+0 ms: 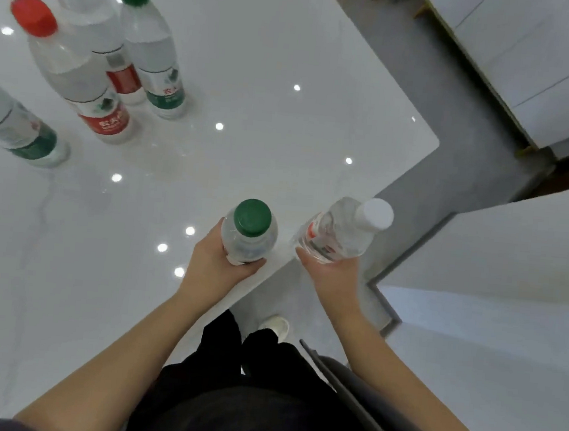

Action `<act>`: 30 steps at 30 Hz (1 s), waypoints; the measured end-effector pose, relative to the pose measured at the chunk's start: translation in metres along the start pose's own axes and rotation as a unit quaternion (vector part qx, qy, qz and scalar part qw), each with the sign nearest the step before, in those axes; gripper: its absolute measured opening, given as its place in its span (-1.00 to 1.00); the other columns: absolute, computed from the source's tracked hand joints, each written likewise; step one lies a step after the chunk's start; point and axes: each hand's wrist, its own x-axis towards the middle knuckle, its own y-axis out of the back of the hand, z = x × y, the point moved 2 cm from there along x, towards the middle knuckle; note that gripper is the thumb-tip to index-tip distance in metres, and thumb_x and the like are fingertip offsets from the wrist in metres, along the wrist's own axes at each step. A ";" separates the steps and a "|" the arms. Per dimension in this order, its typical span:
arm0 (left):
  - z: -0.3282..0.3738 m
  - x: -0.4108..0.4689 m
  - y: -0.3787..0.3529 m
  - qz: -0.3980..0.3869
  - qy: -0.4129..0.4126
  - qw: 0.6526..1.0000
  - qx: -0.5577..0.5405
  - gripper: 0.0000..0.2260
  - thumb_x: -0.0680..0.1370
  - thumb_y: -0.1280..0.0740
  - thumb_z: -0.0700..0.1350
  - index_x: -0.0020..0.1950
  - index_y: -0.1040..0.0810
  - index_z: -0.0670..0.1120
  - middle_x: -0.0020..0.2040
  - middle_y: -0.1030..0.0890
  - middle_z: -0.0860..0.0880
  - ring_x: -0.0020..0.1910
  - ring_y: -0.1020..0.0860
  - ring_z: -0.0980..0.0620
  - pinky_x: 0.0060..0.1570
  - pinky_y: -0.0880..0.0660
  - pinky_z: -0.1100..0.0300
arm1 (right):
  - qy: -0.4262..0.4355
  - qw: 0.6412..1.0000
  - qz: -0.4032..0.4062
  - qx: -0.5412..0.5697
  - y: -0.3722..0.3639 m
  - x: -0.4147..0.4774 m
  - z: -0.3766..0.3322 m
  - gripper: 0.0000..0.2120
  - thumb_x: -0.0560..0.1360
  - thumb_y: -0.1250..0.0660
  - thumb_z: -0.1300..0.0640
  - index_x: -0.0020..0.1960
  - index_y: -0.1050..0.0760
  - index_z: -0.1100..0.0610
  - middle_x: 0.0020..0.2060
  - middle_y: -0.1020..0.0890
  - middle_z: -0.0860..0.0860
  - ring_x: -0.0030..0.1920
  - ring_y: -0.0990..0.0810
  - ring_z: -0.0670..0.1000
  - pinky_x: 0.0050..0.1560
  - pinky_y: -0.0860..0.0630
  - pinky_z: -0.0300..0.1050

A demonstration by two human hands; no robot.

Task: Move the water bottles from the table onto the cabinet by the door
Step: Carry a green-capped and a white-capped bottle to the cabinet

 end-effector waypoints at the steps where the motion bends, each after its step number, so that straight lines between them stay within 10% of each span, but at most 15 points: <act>1: 0.006 -0.003 -0.013 -0.016 -0.005 1.000 0.003 -0.64 0.31 -0.59 -0.13 0.03 -0.55 -0.06 -0.15 -0.59 0.18 -0.17 -0.54 0.39 -0.24 -0.40 0.52 | -0.002 1.000 0.019 0.009 0.015 -0.005 0.004 -0.67 0.38 -0.53 0.33 0.10 -0.57 0.14 -0.09 -0.70 -0.07 -0.04 -0.67 -0.15 -0.05 -0.52 -0.36; 9: 0.058 -0.037 -0.126 -0.138 -0.076 0.987 0.033 -0.57 0.31 -0.59 -0.09 0.11 -0.54 0.00 -0.11 -0.59 0.26 -0.09 -0.54 0.43 -0.16 -0.40 0.55 | -0.023 0.986 0.161 0.021 0.143 -0.055 0.044 -0.57 0.35 -0.57 0.26 0.08 -0.47 -0.05 -0.09 -0.64 -0.16 -0.10 -0.63 -0.29 -0.10 -0.49 -0.46; 15: 0.107 -0.061 -0.185 -0.200 -0.140 0.969 0.028 -0.58 0.30 -0.59 -0.12 0.07 -0.52 0.05 -0.10 -0.62 0.25 -0.08 -0.57 0.38 -0.07 -0.46 0.45 | -0.029 0.969 0.244 0.031 0.210 -0.079 0.060 -0.37 0.35 -0.58 0.19 0.34 -0.39 0.15 0.11 -0.63 -0.01 0.08 -0.63 -0.13 0.06 -0.54 -0.35; 30: 0.333 -0.033 -0.228 -0.298 -0.335 0.894 -0.020 -0.54 0.35 -0.57 -0.15 0.15 -0.47 0.07 -0.03 -0.62 0.22 -0.05 -0.59 0.30 -0.19 -0.49 0.47 | 0.114 0.899 0.408 0.111 0.312 -0.062 -0.079 -0.51 0.36 -0.56 0.18 0.10 -0.41 -0.20 -0.05 -0.63 -0.26 -0.04 -0.63 -0.25 0.03 -0.60 -0.12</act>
